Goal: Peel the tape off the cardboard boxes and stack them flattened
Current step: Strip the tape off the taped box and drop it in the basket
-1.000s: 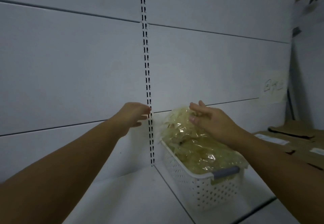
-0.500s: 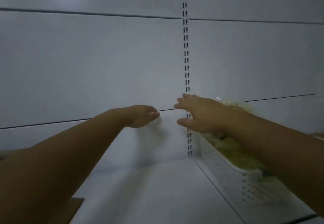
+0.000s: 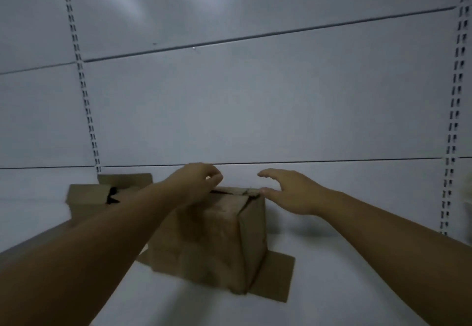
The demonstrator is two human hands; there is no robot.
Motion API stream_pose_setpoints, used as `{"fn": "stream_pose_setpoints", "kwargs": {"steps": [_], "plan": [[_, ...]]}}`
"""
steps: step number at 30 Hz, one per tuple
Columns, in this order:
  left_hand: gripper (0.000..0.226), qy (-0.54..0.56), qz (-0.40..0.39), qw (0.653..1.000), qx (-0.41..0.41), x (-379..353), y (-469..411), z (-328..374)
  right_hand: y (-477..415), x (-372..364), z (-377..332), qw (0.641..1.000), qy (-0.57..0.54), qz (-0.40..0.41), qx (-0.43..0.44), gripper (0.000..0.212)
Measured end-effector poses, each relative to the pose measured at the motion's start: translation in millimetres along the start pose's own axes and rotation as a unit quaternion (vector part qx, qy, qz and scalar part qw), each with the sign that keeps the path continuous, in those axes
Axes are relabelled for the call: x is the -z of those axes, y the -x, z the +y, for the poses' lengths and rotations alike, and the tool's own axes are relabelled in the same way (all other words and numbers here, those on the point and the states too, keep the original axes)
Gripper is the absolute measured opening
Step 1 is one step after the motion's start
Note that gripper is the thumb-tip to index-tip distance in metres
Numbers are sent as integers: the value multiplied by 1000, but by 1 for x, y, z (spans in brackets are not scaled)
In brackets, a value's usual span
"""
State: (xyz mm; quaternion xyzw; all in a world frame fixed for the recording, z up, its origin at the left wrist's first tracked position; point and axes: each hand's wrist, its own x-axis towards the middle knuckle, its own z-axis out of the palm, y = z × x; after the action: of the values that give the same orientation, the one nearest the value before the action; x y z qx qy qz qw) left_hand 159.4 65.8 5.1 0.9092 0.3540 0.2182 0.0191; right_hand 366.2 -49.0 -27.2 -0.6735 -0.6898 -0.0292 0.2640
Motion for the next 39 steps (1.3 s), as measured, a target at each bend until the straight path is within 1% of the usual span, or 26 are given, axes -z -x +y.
{"fn": "stream_pose_setpoints", "kwargs": {"steps": [3,5,7,9,12,14,15,17,18,20,22,24,25,26,28,29,30,31,32,33,34,35,36,37,38,39], "plan": [[31,35,11,999,-15,-15,36,-34,-22,-18,-22,995,-67,-66,-26,53],[30,33,62,996,-55,-26,52,-45,-29,-21,-30,989,-88,-110,-53,50],[33,19,128,988,-87,-32,59,-50,-31,-19,-34,987,-60,-129,-74,49],[34,30,153,983,-94,-34,64,-51,-29,-20,-41,989,2,-127,-75,47],[34,69,139,981,-114,-33,70,-49,-21,-24,-55,995,68,-46,-48,37],[33,100,123,978,-136,-30,78,-49,-17,-27,-66,988,137,68,-34,36],[34,114,116,976,-145,-29,82,-50,-16,-25,-71,979,146,136,-32,35],[46,148,88,971,-163,-29,92,-49,-16,-15,-83,962,106,250,-35,37],[52,173,70,968,-165,-30,97,-48,-15,-8,-91,953,89,289,-22,37],[65,200,61,964,-166,-37,106,-43,-12,0,-108,938,103,331,24,35],[72,183,73,966,-168,-52,116,-35,-6,-1,-121,939,112,322,40,37],[74,212,36,967,-135,-69,127,-26,1,-12,-122,955,91,280,27,40],[79,254,-15,960,-118,-75,132,-21,3,-18,-119,963,73,260,14,42],[86,306,-81,943,-106,-79,136,-18,6,-23,-115,968,53,246,-3,43],[95,393,-206,891,-99,-82,139,-17,9,-29,-106,970,24,240,-31,43],[92,410,-231,876,-107,-81,140,-18,11,-30,-101,969,14,244,-43,43],[85,421,-228,869,-122,-79,142,-20,12,-31,-96,968,4,245,-55,44],[75,440,-196,867,-129,-78,145,-22,13,-31,-91,968,-7,243,-69,45],[64,447,-114,879,-118,-77,146,-25,14,-32,-87,968,-19,237,-82,47],[55,432,18,897,-87,-77,145,-30,14,-34,-85,969,-27,230,-89,47],[48,400,169,899,-44,-76,142,-36,14,-36,-84,970,-33,226,-89,48],[46,380,291,878,-2,-75,136,-43,13,-38,-84,970,-37,224,-82,48],[59,382,344,857,40,-73,128,-48,11,-40,-85,971,-38,224,-74,48],[80,401,326,852,76,-73,118,-53,10,-41,-87,971,-38,227,-66,48],[99,430,271,855,102,-73,108,-56,9,-41,-89,971,-38,228,-60,48],[108,449,218,859,110,-73,99,-57,7,-41,-89,971,-39,232,-53,48]]}}
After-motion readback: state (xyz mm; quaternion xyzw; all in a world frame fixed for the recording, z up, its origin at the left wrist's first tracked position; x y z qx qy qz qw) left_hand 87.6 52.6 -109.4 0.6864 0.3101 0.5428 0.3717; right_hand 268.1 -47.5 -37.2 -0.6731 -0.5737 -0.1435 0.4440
